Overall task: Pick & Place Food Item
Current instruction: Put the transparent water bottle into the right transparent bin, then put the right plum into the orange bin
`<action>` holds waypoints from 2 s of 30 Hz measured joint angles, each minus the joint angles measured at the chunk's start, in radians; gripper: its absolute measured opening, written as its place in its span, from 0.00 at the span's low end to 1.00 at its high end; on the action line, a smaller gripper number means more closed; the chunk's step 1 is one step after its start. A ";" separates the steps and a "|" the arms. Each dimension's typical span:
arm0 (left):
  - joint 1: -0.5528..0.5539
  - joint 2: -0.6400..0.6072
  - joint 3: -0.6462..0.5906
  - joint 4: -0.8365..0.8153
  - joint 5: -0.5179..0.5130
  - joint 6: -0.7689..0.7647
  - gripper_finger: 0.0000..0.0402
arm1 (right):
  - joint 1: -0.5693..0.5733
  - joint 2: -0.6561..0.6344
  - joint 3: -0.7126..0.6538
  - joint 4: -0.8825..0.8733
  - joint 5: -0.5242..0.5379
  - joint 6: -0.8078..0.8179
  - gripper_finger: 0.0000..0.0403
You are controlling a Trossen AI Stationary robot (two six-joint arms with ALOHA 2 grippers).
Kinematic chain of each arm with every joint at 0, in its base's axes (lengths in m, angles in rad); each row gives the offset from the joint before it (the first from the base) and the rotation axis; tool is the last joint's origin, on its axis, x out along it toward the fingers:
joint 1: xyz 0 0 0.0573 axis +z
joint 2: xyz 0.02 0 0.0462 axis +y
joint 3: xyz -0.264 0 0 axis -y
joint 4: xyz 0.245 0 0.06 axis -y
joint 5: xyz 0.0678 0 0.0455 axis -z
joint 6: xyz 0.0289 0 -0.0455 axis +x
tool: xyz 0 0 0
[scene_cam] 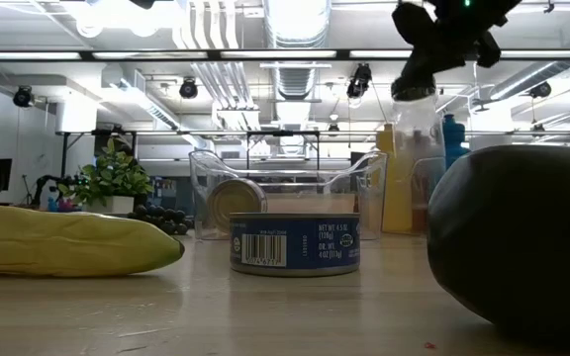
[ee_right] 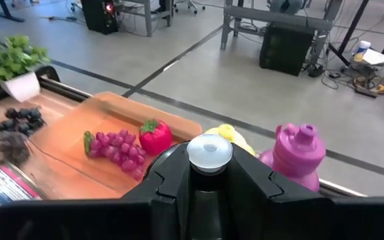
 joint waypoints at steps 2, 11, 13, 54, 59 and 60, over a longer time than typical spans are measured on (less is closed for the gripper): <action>0.000 0.000 0.000 0.000 0.000 0.000 0.02 | 0.000 0.000 -0.018 -0.001 0.002 0.017 0.18; 0.000 0.000 0.000 0.000 0.000 0.000 0.02 | 0.000 0.000 -0.053 0.003 0.004 0.062 0.20; 0.000 0.000 0.000 0.000 0.000 0.000 0.02 | 0.000 0.000 -0.054 0.005 0.004 0.062 0.20; 0.001 0.000 0.000 0.000 0.000 0.000 0.02 | 0.000 0.000 -0.054 0.022 0.004 0.061 0.52; 0.001 0.000 0.000 0.000 0.000 0.000 0.02 | 0.000 0.000 -0.054 0.023 0.004 0.061 0.56; 0.001 0.000 0.000 0.000 0.000 0.000 0.02 | 0.000 0.000 -0.054 0.023 0.004 0.063 0.57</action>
